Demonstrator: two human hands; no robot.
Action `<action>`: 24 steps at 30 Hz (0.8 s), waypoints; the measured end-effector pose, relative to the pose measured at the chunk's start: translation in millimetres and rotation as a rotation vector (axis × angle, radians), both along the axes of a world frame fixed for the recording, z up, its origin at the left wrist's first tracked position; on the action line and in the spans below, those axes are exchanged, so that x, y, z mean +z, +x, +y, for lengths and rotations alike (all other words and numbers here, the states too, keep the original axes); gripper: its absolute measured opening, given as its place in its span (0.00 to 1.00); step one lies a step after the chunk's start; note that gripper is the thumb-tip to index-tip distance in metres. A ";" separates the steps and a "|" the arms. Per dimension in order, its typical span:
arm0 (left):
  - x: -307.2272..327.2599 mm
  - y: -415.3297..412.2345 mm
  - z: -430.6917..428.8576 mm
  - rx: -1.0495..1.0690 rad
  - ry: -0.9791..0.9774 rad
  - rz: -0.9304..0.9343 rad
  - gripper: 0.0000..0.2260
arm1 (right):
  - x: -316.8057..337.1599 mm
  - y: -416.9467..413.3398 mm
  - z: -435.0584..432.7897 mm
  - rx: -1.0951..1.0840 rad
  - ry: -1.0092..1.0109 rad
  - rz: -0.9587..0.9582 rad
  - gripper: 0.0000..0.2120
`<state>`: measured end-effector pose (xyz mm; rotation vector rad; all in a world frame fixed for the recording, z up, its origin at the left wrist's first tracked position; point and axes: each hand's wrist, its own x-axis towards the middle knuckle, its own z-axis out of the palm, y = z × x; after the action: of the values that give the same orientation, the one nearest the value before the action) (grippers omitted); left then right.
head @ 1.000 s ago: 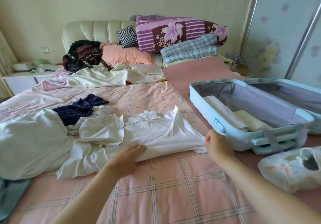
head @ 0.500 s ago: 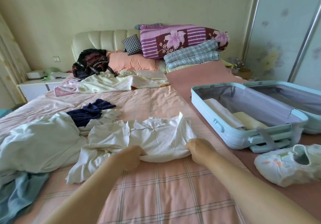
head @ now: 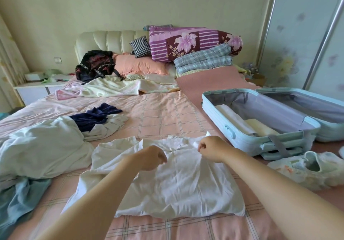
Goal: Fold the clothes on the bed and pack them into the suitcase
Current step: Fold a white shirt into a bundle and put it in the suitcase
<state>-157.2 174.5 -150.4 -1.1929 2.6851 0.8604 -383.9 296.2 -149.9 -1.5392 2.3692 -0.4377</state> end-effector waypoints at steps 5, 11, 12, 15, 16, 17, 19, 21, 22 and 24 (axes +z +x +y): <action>-29.3 -12.9 -41.8 -0.005 -0.235 -0.111 0.23 | -15.4 -10.0 -30.5 0.075 -0.060 0.059 0.22; -55.4 -25.3 -84.4 -0.099 -0.672 -0.404 0.15 | -49.5 -48.3 -68.2 0.209 0.176 0.475 0.24; -55.4 -26.5 -90.8 -0.093 -0.694 -0.389 0.13 | -50.4 -53.3 -70.3 0.199 0.199 0.557 0.23; -50.1 -25.9 -101.4 -0.116 -0.743 -0.364 0.07 | -49.5 -63.8 -75.5 0.151 0.145 0.673 0.18; -48.0 -25.0 -105.6 -0.119 -0.769 -0.341 0.05 | -49.6 -65.7 -77.0 0.134 0.108 0.687 0.16; -45.3 -24.9 -109.7 -0.094 -0.769 -0.292 0.06 | -49.5 -67.2 -79.0 0.109 0.065 0.680 0.16; -42.8 -27.9 -123.2 -0.023 -0.694 -0.155 0.08 | -51.1 -71.3 -82.5 0.032 -0.006 0.636 0.13; -40.6 -34.3 -133.9 0.040 -0.566 -0.046 0.07 | -52.3 -75.7 -83.3 -0.041 -0.035 0.632 0.05; -38.0 -39.1 -135.6 0.050 -0.531 -0.045 0.08 | -52.7 -78.6 -82.6 -0.071 -0.030 0.653 0.02; -32.9 -49.9 -137.7 -0.006 -0.600 -0.121 0.10 | -52.7 -82.5 -80.2 -0.106 0.021 0.699 0.02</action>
<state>-207.1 36.7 -183.3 -1.2666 2.9264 -0.0466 -466.4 216.0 -202.6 -1.7707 2.9518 0.1446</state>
